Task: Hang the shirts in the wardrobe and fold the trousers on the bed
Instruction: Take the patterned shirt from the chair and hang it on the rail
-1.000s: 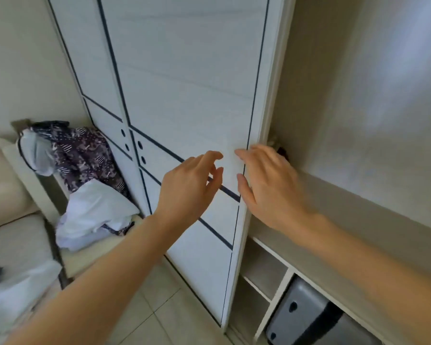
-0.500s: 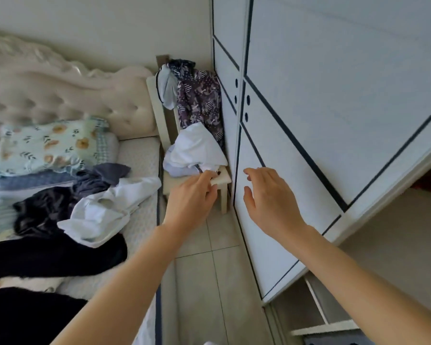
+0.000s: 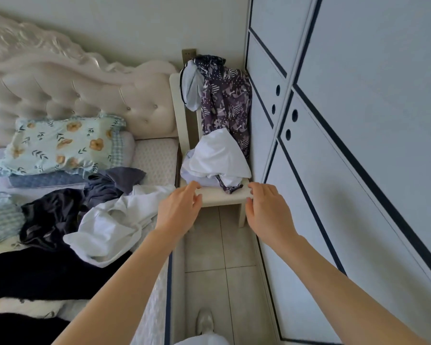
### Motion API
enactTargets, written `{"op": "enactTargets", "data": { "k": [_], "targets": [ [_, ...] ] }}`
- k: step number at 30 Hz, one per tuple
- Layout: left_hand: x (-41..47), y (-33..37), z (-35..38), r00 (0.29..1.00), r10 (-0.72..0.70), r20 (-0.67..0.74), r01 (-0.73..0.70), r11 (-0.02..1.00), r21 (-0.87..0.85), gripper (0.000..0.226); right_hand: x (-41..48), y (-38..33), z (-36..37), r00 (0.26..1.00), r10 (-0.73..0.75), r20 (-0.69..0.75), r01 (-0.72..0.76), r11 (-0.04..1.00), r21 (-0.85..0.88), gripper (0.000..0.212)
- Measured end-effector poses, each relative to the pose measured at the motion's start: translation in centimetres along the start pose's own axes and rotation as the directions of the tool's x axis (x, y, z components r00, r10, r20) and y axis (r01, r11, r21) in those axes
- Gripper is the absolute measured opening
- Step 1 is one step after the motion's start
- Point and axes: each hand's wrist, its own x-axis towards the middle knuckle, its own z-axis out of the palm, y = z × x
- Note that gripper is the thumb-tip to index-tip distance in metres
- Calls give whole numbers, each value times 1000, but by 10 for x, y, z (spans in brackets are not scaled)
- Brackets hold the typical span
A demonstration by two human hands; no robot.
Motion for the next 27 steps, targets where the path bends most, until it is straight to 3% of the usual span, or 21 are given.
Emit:
{"op": "enactTargets", "data": {
  "k": [11, 16, 27],
  "targets": [
    [193, -68, -8, 998, -34, 48, 30, 997, 64, 26, 192, 9, 51, 999, 17, 52, -13, 997, -81, 29],
    [282, -76, -1, 997, -33, 68, 26, 995, 101, 25, 279, 33, 68, 996, 21, 91, -11, 994, -109, 35],
    [483, -82, 18, 990, -125, 59, 113, 978, 175, 21, 486, 90, 118, 989, -13, 144, 30, 993, -114, 22]
  ]
}}
